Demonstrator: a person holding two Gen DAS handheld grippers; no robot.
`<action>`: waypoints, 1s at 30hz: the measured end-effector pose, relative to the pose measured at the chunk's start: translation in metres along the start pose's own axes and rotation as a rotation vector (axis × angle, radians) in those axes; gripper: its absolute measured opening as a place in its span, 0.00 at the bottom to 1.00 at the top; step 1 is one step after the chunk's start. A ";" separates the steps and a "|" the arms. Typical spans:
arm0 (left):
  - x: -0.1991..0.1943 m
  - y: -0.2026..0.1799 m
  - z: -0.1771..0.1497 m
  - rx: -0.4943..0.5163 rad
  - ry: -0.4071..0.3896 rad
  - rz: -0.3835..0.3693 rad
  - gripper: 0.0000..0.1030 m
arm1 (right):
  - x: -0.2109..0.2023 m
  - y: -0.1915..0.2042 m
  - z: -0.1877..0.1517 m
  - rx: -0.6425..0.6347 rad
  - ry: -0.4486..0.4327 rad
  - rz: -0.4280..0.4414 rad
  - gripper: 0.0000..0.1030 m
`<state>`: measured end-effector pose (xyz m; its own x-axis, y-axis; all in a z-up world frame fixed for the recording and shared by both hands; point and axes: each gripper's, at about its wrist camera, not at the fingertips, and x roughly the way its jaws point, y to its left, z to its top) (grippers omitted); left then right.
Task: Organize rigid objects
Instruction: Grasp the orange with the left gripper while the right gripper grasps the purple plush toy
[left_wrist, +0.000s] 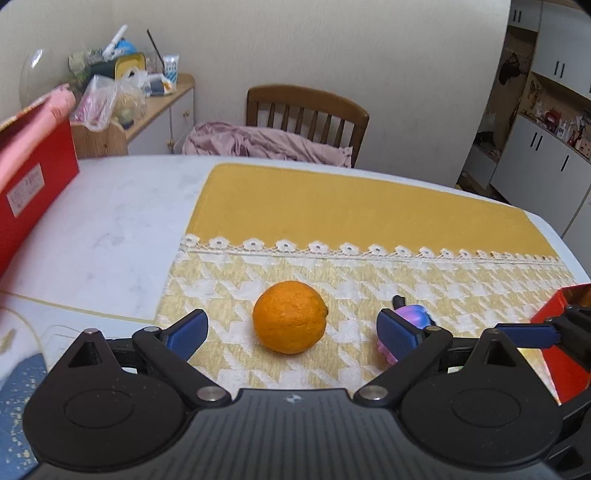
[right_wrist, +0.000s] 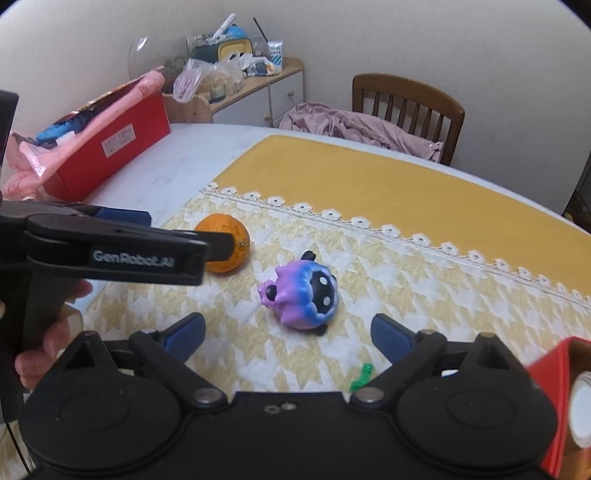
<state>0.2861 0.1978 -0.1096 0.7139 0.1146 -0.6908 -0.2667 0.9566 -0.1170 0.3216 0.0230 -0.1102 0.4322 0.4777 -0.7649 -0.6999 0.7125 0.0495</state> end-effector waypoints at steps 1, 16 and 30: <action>0.004 0.001 0.000 -0.003 0.005 -0.001 0.96 | 0.004 0.000 0.001 0.001 0.006 -0.002 0.91; 0.034 0.005 0.001 -0.043 0.035 -0.016 0.86 | 0.044 -0.019 0.003 0.148 0.030 -0.009 0.71; 0.044 0.002 0.001 -0.026 0.062 -0.006 0.53 | 0.051 -0.012 0.010 0.122 0.006 -0.017 0.55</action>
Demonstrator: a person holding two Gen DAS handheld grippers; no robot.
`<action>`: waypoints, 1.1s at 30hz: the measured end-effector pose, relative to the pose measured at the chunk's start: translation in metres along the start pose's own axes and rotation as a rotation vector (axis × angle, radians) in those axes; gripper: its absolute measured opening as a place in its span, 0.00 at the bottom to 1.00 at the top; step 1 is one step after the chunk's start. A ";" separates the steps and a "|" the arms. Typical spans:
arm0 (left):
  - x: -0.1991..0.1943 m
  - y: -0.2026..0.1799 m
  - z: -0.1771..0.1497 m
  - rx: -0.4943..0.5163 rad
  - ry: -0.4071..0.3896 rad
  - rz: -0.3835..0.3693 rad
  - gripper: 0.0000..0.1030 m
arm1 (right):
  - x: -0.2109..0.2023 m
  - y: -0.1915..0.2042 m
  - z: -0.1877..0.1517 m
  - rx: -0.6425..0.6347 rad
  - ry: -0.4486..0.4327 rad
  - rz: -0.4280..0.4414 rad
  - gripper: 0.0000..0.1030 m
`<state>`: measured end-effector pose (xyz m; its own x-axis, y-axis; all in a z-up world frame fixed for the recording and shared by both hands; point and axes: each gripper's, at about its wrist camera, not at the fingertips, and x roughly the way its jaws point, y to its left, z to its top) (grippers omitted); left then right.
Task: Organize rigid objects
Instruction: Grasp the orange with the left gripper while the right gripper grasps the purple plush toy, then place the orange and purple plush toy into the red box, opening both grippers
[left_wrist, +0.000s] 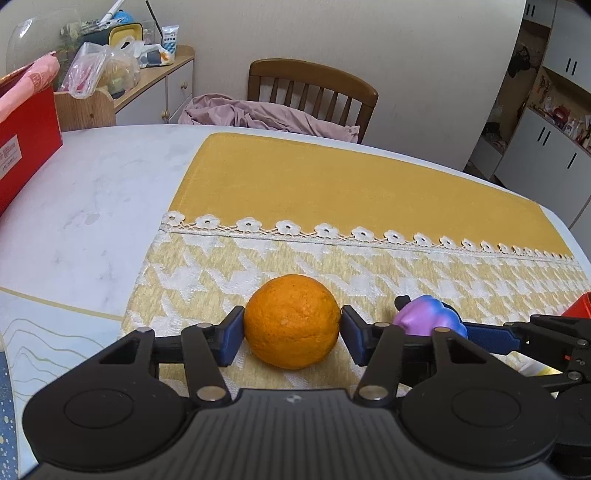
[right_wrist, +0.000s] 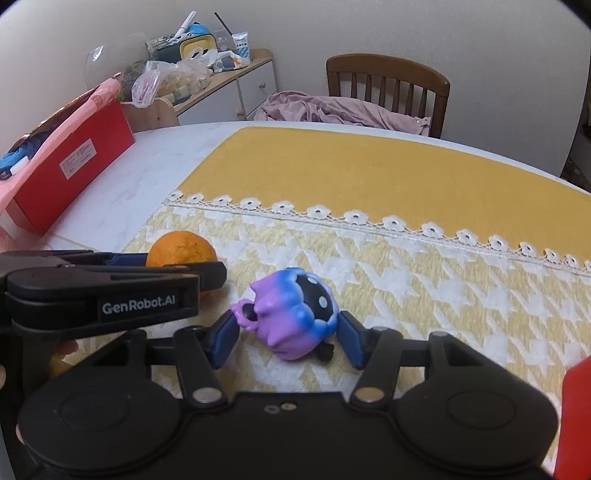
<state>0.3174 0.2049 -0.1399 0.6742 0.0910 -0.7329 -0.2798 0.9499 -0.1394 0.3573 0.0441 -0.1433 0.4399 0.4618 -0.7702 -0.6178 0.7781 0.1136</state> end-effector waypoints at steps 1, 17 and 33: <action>0.000 -0.002 0.000 0.004 0.001 0.005 0.53 | 0.000 0.000 0.000 0.002 0.000 -0.001 0.55; -0.023 -0.010 -0.009 -0.019 0.062 0.008 0.53 | -0.040 -0.004 -0.017 0.066 -0.027 -0.009 0.54; -0.098 -0.045 -0.020 -0.026 0.105 -0.022 0.53 | -0.139 -0.040 -0.040 0.149 -0.053 0.002 0.55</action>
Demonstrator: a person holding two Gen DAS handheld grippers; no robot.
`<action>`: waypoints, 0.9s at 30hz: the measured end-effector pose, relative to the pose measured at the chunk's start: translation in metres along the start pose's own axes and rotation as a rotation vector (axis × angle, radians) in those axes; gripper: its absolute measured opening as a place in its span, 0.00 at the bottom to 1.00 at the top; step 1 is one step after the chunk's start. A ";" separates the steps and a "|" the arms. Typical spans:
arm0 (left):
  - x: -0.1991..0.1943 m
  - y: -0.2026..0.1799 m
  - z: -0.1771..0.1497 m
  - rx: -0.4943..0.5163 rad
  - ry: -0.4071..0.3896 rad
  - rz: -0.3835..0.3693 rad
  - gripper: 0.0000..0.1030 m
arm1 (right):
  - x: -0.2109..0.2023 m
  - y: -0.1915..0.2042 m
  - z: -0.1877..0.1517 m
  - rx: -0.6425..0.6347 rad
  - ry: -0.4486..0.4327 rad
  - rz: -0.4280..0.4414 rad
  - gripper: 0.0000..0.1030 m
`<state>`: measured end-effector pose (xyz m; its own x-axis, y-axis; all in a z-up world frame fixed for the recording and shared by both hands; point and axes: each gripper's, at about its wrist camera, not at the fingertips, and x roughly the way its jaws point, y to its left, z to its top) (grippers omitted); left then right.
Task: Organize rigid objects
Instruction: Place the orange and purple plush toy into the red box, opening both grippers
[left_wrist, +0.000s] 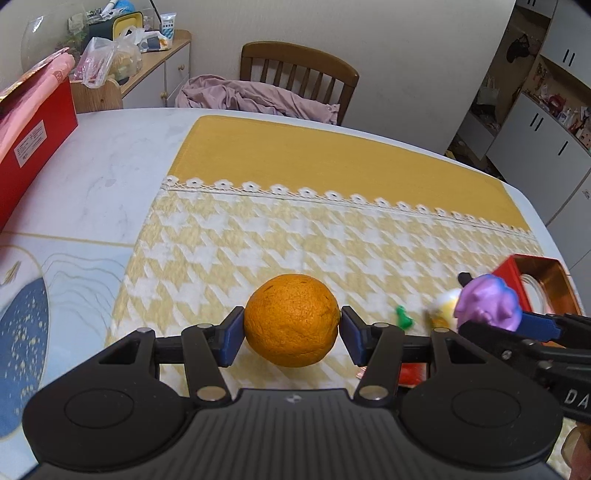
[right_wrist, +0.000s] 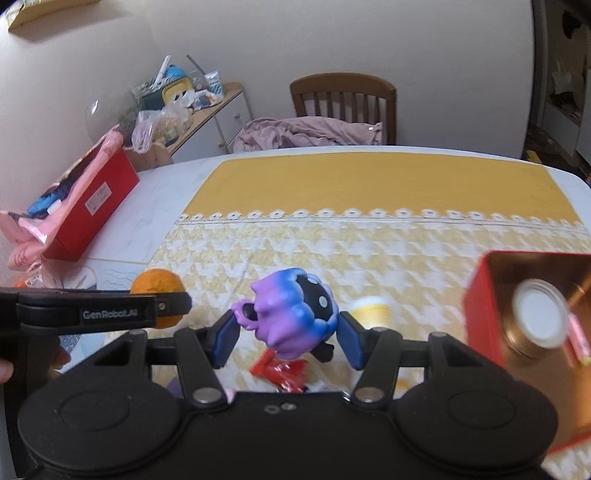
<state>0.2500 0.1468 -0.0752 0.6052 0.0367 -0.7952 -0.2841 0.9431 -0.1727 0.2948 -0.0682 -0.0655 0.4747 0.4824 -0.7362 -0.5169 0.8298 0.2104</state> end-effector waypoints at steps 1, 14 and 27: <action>-0.004 -0.005 -0.002 0.004 0.003 -0.003 0.53 | -0.007 -0.005 -0.001 0.016 -0.002 0.001 0.55; -0.038 -0.105 -0.022 0.092 -0.004 -0.113 0.53 | -0.093 -0.077 -0.019 0.107 -0.065 -0.046 0.55; -0.037 -0.226 -0.048 0.199 0.005 -0.181 0.53 | -0.126 -0.167 -0.035 0.123 -0.058 -0.103 0.55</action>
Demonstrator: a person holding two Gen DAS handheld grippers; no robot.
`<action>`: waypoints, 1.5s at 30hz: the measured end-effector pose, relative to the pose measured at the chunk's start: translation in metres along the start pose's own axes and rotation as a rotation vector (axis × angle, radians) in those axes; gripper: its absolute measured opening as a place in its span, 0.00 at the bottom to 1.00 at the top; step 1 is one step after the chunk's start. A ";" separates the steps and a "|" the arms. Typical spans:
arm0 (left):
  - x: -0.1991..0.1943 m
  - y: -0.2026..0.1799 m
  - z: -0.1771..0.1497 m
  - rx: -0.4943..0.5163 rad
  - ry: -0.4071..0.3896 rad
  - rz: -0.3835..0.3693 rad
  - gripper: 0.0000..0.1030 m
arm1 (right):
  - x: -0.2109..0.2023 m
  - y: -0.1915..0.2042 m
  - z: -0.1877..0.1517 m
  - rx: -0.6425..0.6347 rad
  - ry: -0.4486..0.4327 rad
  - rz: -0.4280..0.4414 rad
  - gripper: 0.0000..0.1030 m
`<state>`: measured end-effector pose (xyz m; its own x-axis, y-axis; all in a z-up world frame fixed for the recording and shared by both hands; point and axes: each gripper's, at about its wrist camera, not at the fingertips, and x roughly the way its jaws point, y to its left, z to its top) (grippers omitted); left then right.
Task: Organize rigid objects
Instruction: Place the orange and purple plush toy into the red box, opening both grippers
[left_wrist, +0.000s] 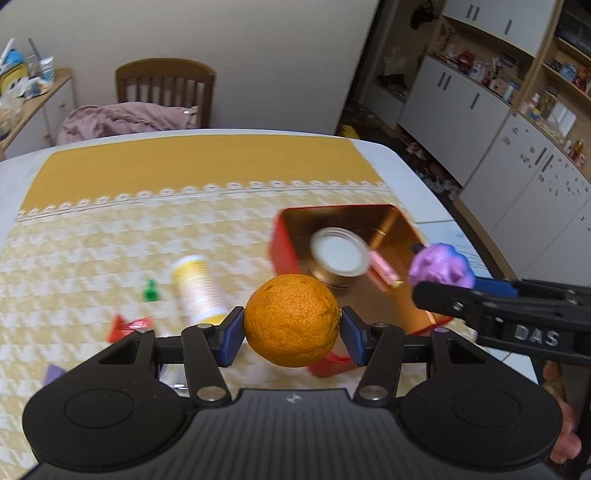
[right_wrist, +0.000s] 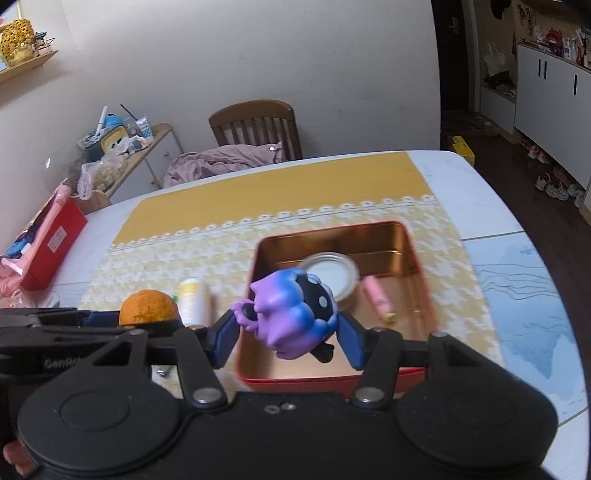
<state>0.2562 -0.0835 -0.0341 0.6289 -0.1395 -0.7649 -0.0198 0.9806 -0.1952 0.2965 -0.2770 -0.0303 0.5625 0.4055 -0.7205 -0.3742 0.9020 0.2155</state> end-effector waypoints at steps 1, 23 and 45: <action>0.003 -0.008 0.000 0.007 0.004 -0.002 0.53 | 0.001 -0.007 0.001 -0.002 0.001 -0.007 0.55; 0.105 -0.082 0.014 0.003 0.141 0.075 0.53 | 0.089 -0.069 0.050 -0.117 0.088 -0.030 0.55; 0.148 -0.079 0.023 -0.022 0.191 0.111 0.53 | 0.130 -0.071 0.060 -0.274 0.163 -0.019 0.52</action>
<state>0.3688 -0.1788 -0.1181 0.4636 -0.0570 -0.8842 -0.0988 0.9884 -0.1155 0.4407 -0.2794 -0.1002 0.4542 0.3401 -0.8234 -0.5620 0.8265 0.0313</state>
